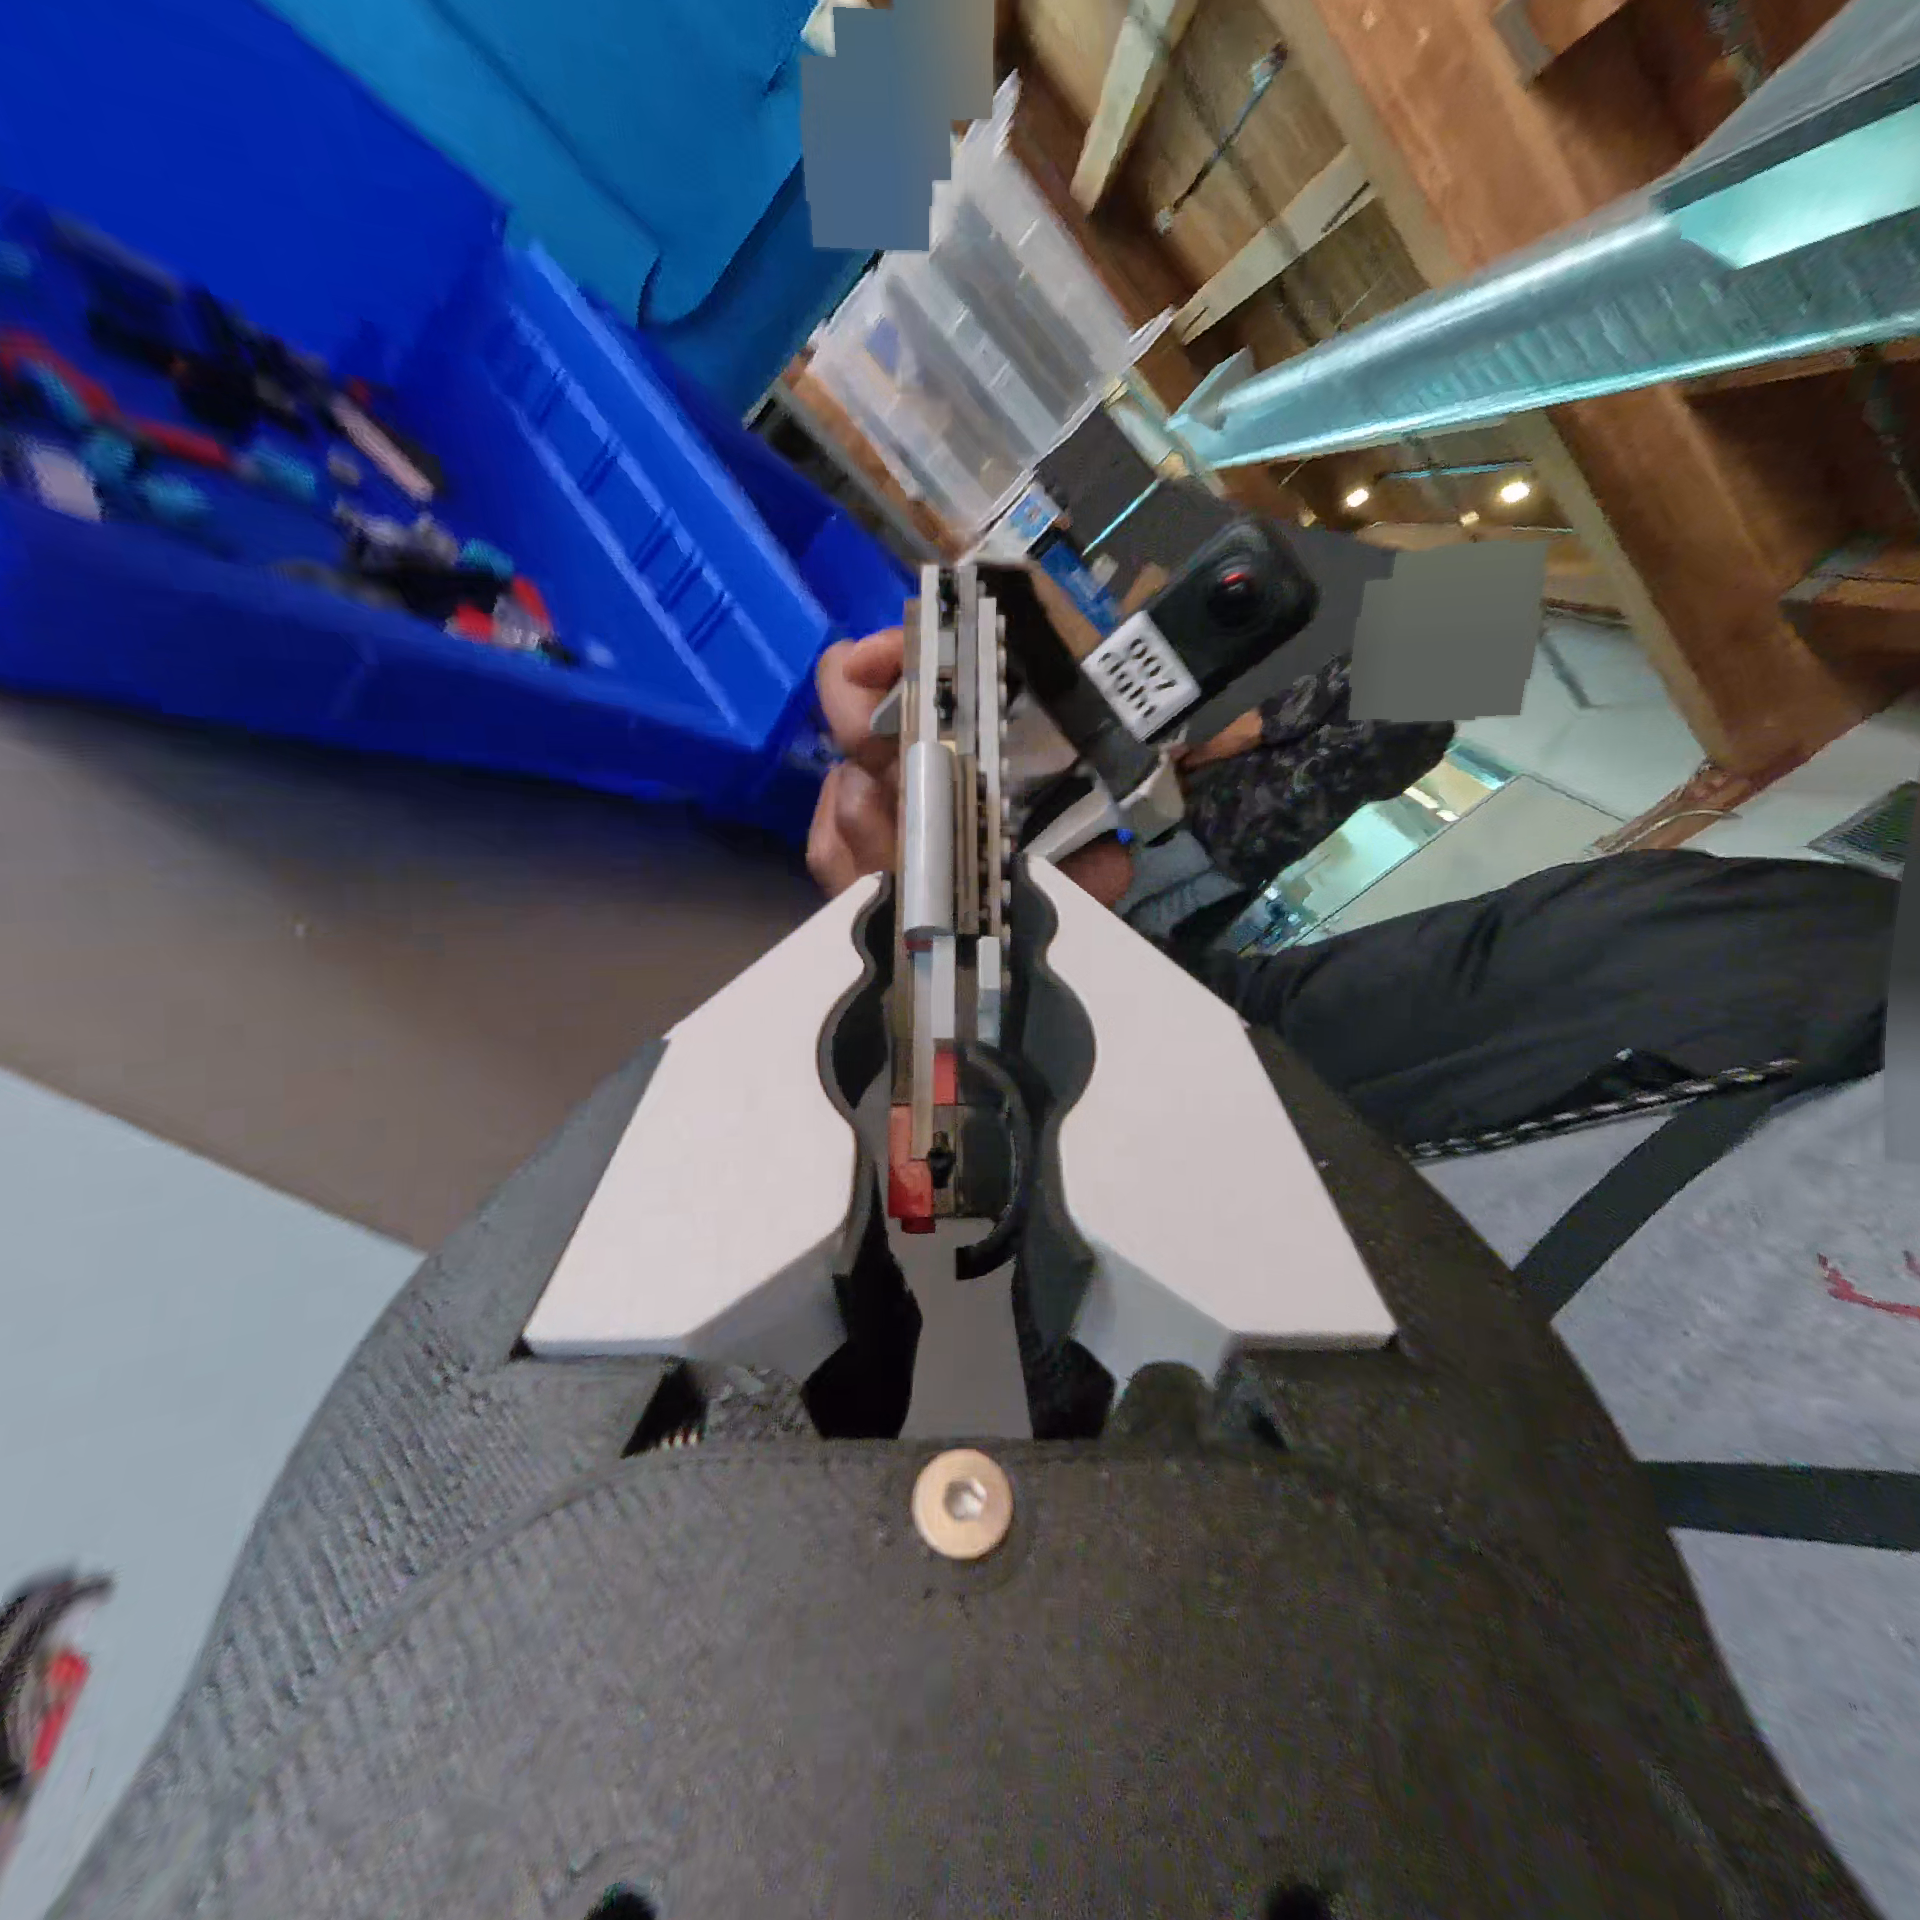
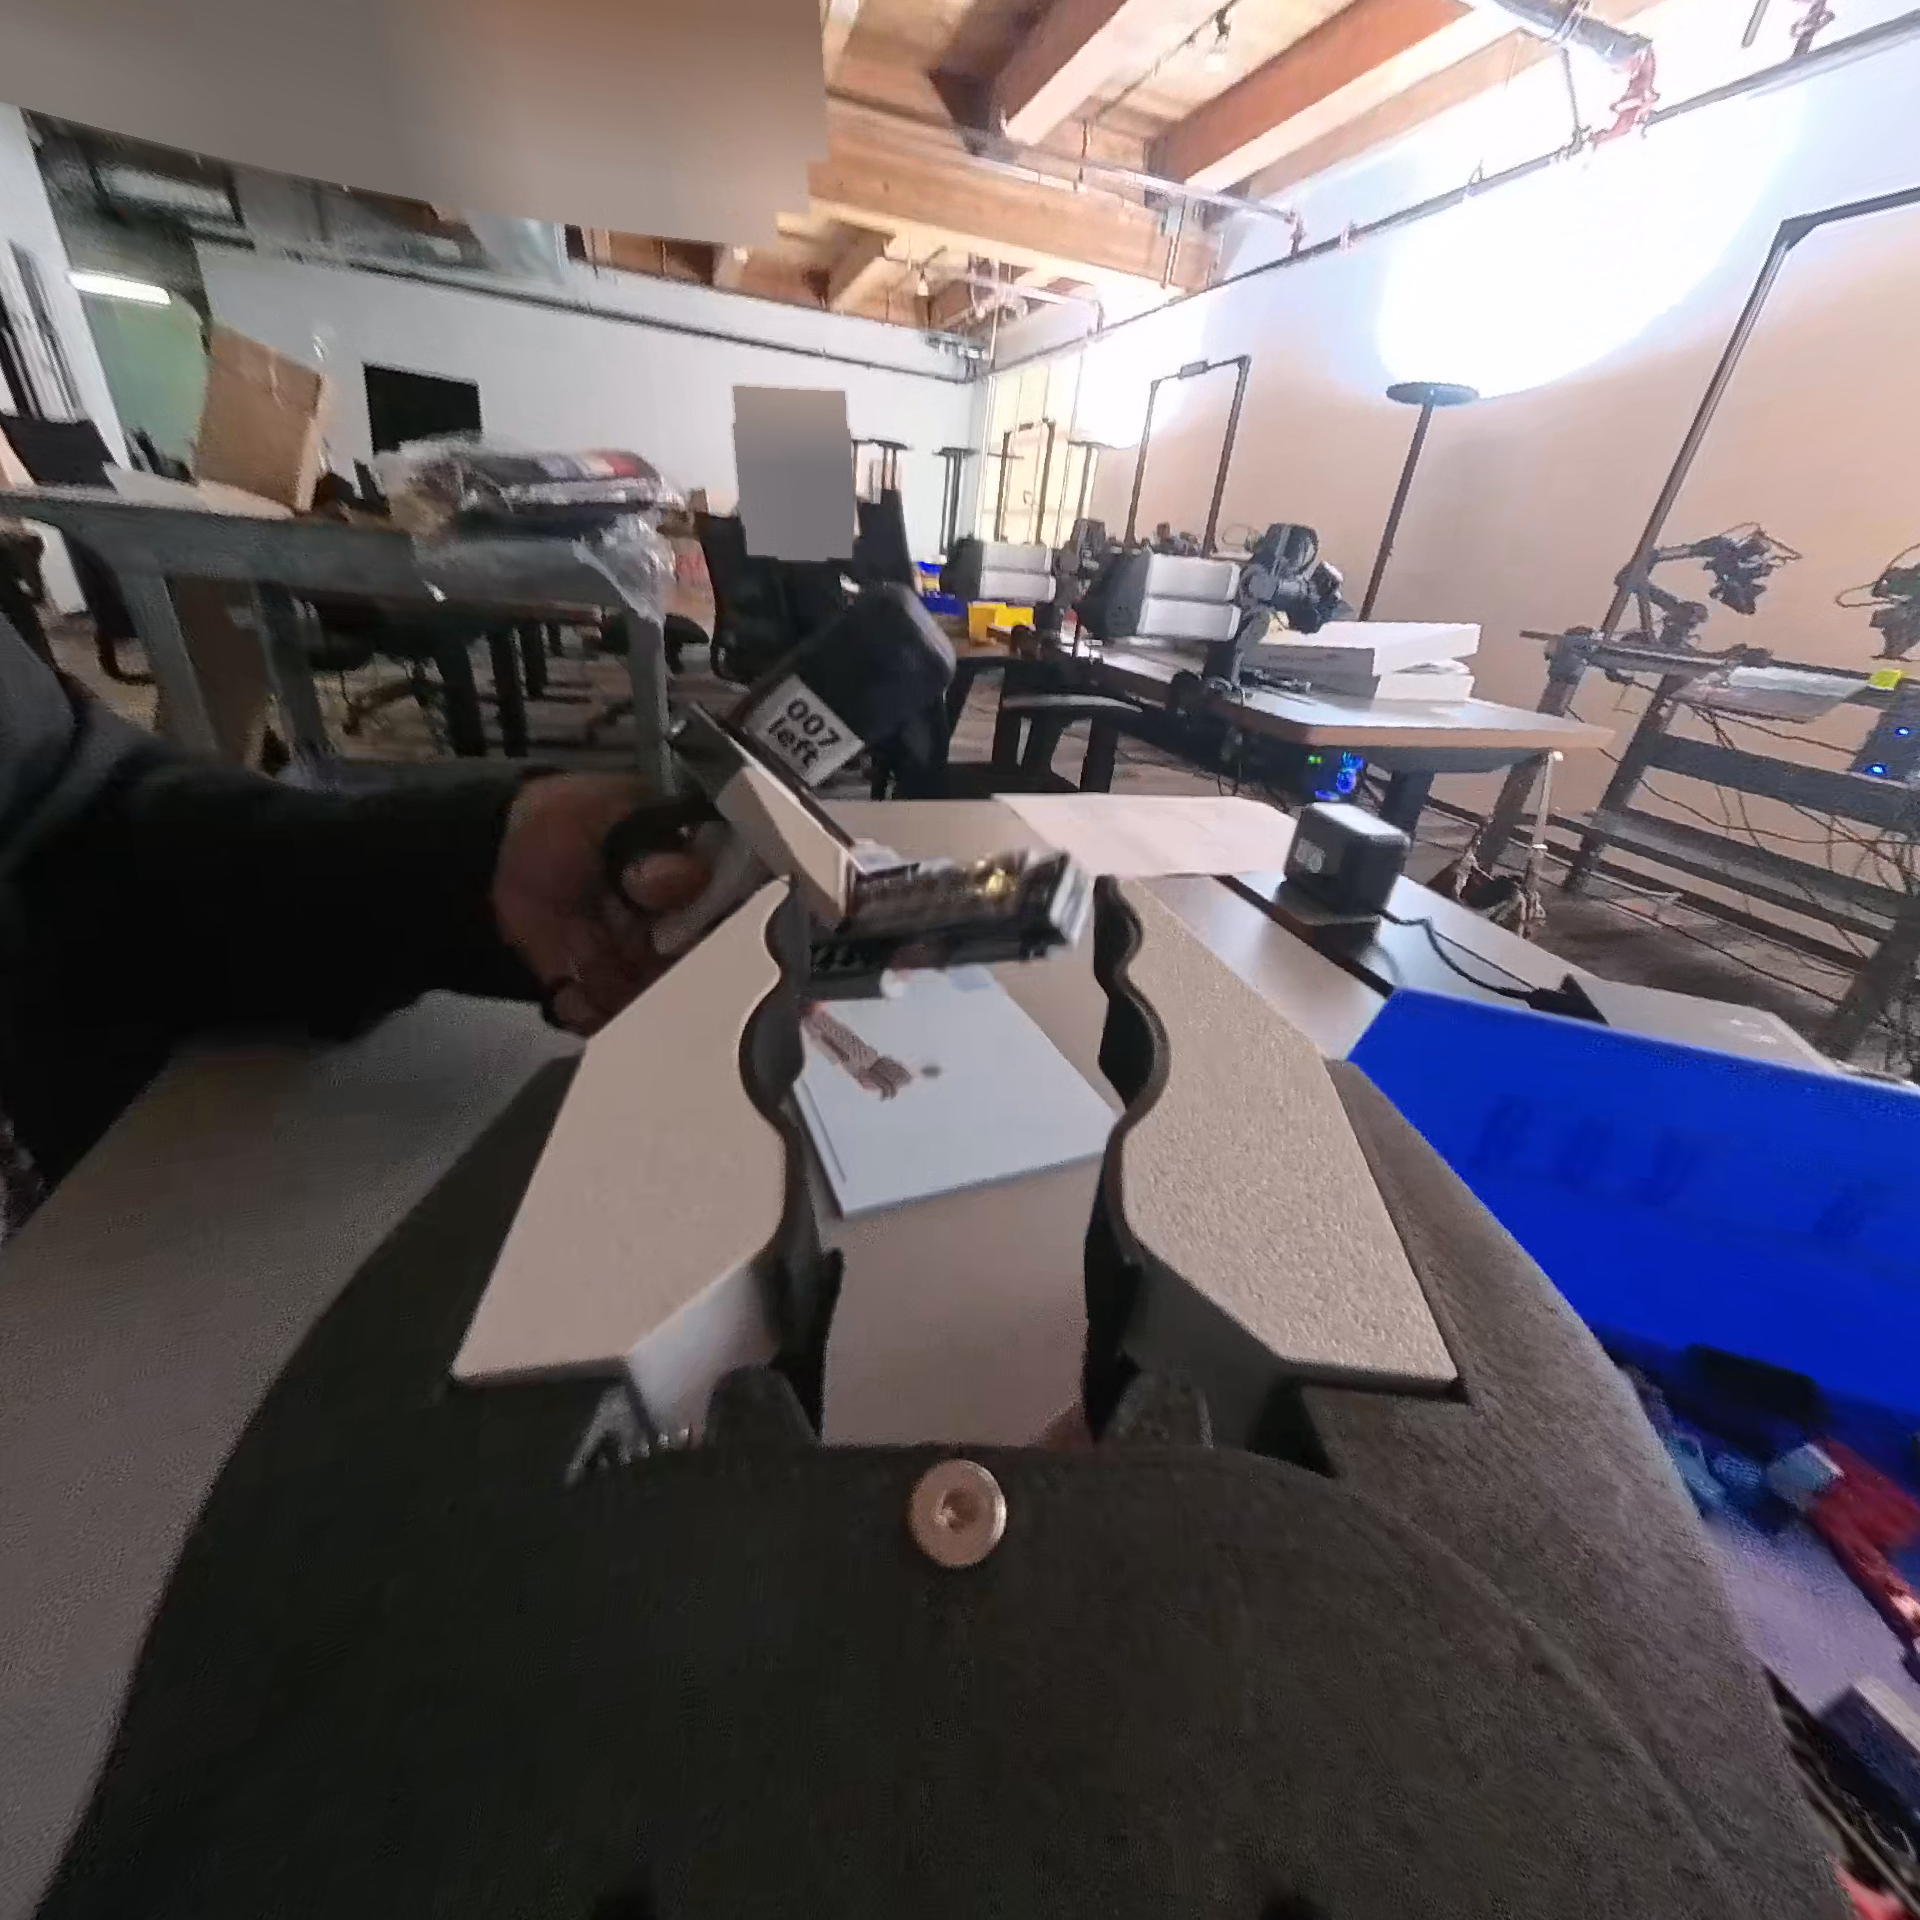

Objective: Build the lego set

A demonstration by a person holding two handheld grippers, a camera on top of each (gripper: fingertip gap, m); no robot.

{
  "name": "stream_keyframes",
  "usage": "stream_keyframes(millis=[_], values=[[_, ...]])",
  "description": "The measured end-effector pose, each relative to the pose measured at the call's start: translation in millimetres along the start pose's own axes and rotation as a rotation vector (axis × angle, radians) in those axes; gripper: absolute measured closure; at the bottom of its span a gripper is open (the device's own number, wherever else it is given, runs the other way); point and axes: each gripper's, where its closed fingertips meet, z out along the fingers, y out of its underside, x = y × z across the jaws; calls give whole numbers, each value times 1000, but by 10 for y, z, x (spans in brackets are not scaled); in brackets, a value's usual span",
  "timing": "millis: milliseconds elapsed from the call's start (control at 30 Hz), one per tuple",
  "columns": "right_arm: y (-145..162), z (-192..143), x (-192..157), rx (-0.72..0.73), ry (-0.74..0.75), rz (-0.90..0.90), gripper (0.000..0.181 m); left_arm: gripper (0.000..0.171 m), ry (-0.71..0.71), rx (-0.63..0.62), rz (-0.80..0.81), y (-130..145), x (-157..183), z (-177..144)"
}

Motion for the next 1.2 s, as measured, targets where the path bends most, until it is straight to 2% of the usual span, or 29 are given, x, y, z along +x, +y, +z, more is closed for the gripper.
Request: stream_keyframes(millis=[133, 233, 300, 400, 533, 767, 867, 967, 1067, 1200], values=[[150, -101, -111, -77, 8, -19, 124, 152, -164, -167, -55, 538, -110, -53], [274, -127, -229, -120, -32, 20, 128, 152, -218, -215, -121, 884, -27, -188], [350, -100, -306, -151, -68, 34, 130, 152, -305, -253, -123, 1061, -42, -340], [438, -25, -388, -195, -108, 45, 130, 152, -413, -292, -131, 1223, -88, -567], [536, 27, -462, -249, -132, 52, 131, 149, -501, -299, -148, 1296, -188, -752], [630, 27, -440, -294, -118, 47, 131, 134, -543, -273, -128, 1224, -246, -819], [654, 18, -399, -297, -109, 57, 131, 117, -574, -248, -88, 1143, -254, -896], [657, 15, -373, -292, -107, 70, 131, 110, -575, -214, -21, 1019, -180, -983], [642, 34, -341, -280, -102, 79, 130, 98, -544, -120, 134, 737, -28, -1041], [593, 108, -252, -249, -79, 106, 128, 80, -538, 48, 438, 120, 149, -1089]])
